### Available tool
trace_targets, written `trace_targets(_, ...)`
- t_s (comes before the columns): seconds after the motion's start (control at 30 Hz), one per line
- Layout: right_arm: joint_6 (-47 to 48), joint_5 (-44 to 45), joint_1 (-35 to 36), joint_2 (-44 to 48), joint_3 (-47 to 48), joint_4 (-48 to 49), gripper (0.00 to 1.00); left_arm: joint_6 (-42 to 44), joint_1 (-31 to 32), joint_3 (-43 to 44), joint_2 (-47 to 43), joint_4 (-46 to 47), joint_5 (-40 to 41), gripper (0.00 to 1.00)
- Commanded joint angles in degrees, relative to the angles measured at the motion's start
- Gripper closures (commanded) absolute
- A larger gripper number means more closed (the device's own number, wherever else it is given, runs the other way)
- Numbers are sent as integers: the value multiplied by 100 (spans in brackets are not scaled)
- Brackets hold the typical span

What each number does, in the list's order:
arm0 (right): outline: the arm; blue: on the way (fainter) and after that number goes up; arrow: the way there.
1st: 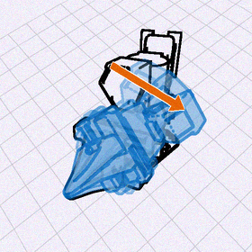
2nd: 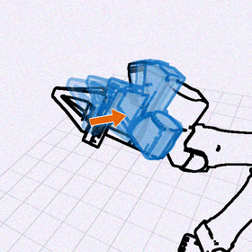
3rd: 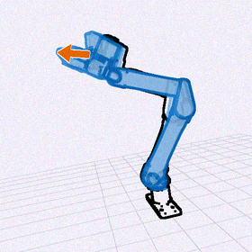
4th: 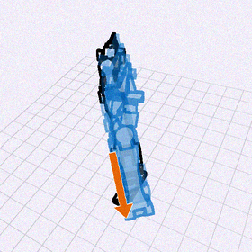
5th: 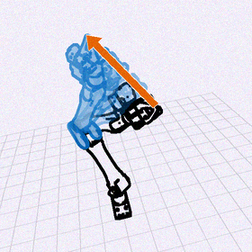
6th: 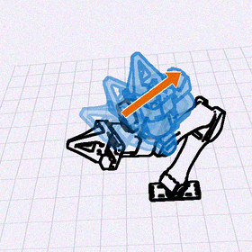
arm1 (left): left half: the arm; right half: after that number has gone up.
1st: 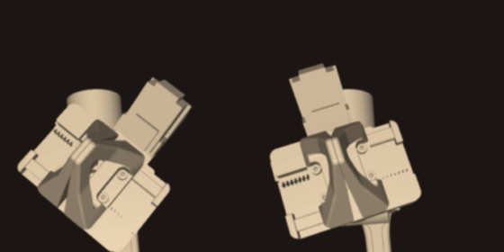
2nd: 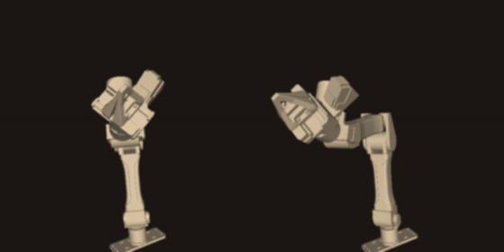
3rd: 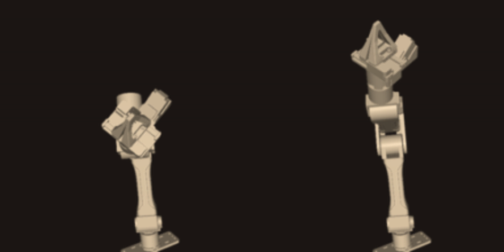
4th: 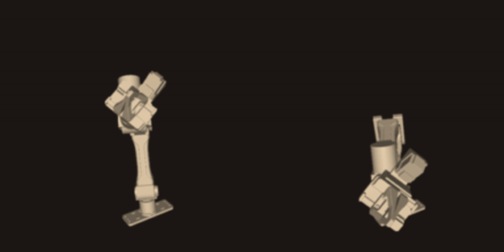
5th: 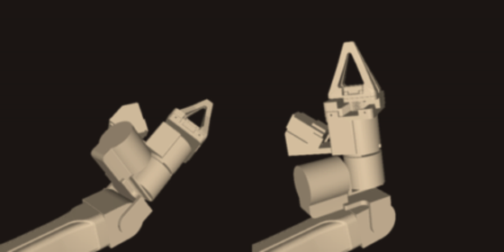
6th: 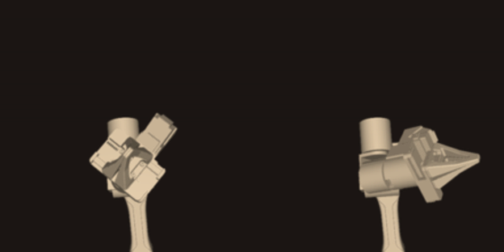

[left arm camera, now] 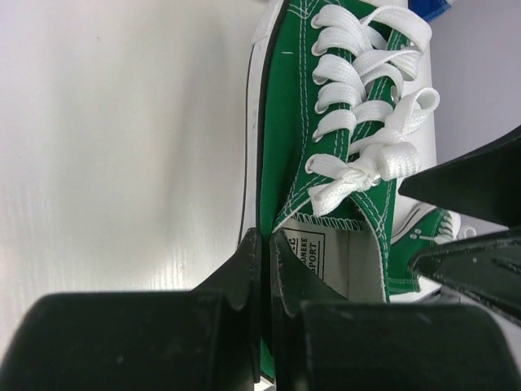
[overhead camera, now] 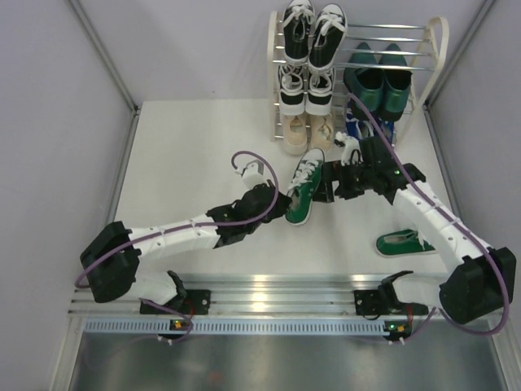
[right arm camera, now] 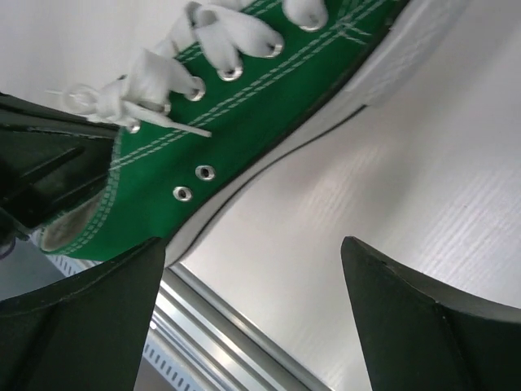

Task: Place and organize the shoes onto the shoe shelf
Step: Pick up the shoe at the center of the board.

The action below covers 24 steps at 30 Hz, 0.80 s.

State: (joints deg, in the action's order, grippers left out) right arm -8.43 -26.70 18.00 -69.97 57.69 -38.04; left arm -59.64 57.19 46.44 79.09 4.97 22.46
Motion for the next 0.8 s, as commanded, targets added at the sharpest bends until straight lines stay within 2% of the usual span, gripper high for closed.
trace_targets(0.0,-800,700,746,-68,794,684,11,-303,47,305,-341,224,645,100)
trace_targets(0.3,-556,1605,1468,-464,1455,465,17,-408,73,595,-333,-40,892,100)
trace_targets(0.57,-133,2826,2295,-851,1157,579,27,-435,82,779,-306,-32,901,100)
trace_targets(0.67,77,3335,2392,-965,1174,587,37,-452,91,771,-341,-31,909,100)
trace_targets(0.7,191,3451,2410,-1018,1218,614,47,-461,82,779,-350,-31,892,100)
trace_targets(0.77,306,3610,2410,-1097,1288,710,57,-452,82,788,-359,-31,857,100)
